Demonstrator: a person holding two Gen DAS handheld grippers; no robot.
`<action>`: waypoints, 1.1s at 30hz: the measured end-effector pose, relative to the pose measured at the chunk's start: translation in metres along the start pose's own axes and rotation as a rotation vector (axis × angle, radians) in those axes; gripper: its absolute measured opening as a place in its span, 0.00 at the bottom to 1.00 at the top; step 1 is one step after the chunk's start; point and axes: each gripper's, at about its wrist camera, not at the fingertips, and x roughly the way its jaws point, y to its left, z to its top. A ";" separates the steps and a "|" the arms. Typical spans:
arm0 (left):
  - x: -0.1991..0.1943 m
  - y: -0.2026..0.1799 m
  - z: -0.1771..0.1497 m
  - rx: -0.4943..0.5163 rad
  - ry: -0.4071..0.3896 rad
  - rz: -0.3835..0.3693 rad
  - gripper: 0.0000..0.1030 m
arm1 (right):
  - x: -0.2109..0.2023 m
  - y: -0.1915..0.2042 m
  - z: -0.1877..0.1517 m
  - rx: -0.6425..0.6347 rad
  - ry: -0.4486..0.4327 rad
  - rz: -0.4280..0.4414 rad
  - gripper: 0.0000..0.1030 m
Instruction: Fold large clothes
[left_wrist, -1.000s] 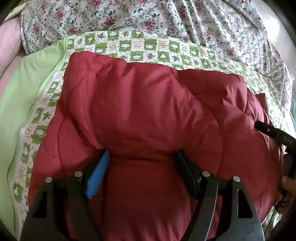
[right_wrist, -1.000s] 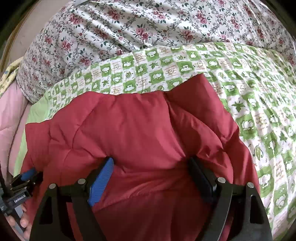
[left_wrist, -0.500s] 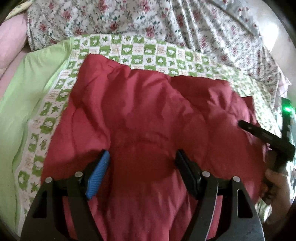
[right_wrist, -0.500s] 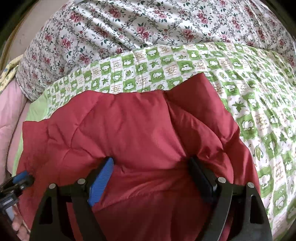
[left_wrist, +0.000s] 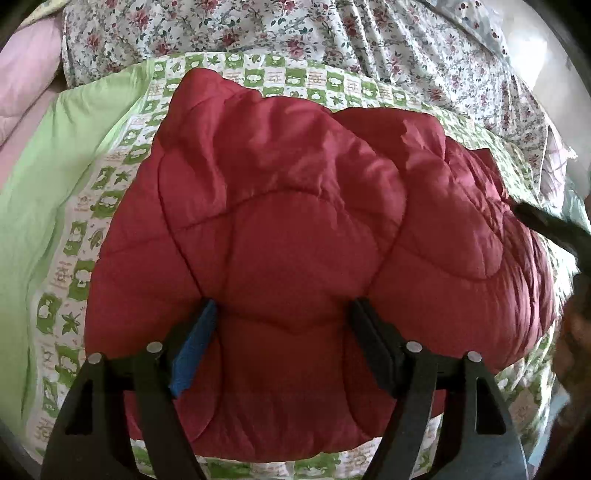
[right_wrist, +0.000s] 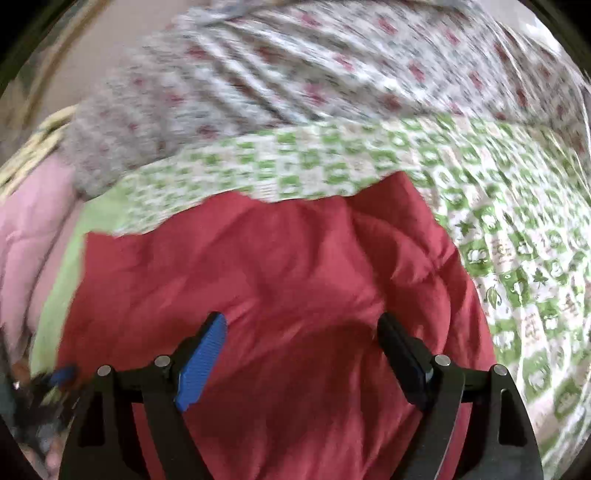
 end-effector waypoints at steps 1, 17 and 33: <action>0.001 0.000 -0.001 0.000 -0.002 0.003 0.75 | -0.010 0.007 -0.009 -0.029 0.001 0.007 0.83; -0.034 0.006 -0.015 -0.024 -0.042 -0.014 0.76 | -0.002 -0.026 -0.070 0.037 0.108 -0.019 0.83; -0.005 0.018 -0.028 -0.064 0.010 0.014 0.81 | -0.039 -0.009 -0.070 0.028 0.031 -0.020 0.83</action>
